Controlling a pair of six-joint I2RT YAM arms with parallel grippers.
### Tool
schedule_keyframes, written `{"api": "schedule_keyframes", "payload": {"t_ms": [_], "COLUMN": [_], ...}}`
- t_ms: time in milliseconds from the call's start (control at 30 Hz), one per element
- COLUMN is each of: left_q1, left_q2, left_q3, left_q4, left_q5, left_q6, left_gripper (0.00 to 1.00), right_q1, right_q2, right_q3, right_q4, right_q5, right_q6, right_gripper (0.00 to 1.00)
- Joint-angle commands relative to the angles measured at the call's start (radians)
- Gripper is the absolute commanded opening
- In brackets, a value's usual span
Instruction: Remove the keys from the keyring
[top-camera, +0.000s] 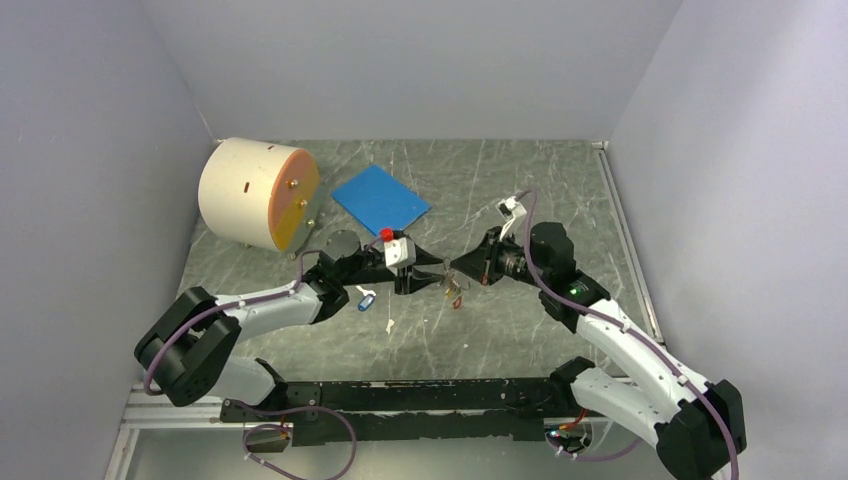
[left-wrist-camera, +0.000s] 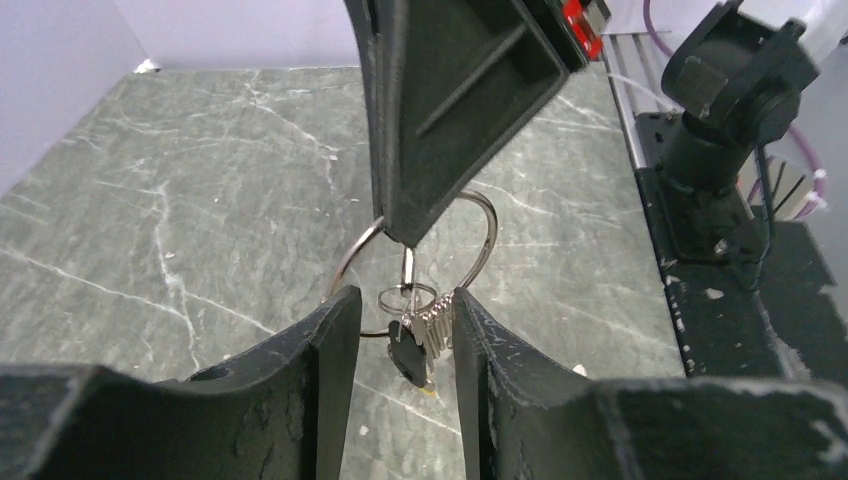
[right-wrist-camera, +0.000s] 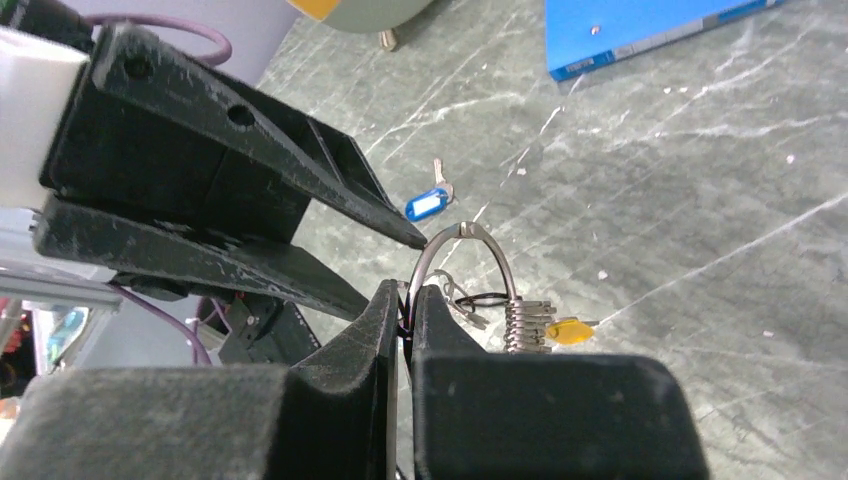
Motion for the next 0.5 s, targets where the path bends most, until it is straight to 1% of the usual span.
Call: {"api": "schedule_keyframes", "payload": {"t_ms": [0, 100, 333, 400, 467], "left_q1": [0.025, 0.033, 0.034, 0.032, 0.032], "left_q2": [-0.037, -0.039, -0.078, -0.093, -0.115], "left_q3": [0.096, 0.133, 0.116, 0.121, 0.134], "left_q4": [-0.132, -0.176, -0.119, -0.141, -0.197], "left_q5": [0.042, 0.08, 0.046, 0.03, 0.024], "left_q6": [-0.13, -0.206, -0.407, -0.469, -0.524], "left_gripper": [0.45, 0.46, 0.47, 0.45, 0.44], "right_q1": [-0.017, -0.026, -0.035, -0.041, -0.041], "right_q2": [-0.058, -0.076, -0.12, -0.13, -0.137], "right_q3": [-0.05, -0.095, -0.168, -0.186, -0.204], "right_q4": [0.21, 0.295, 0.466, 0.503, 0.542], "right_q5": [-0.075, -0.106, -0.162, -0.177, -0.193], "right_q6": [-0.083, -0.102, -0.125, -0.134, -0.142], "right_gripper": [0.0, 0.0, 0.0, 0.0, 0.0]}}
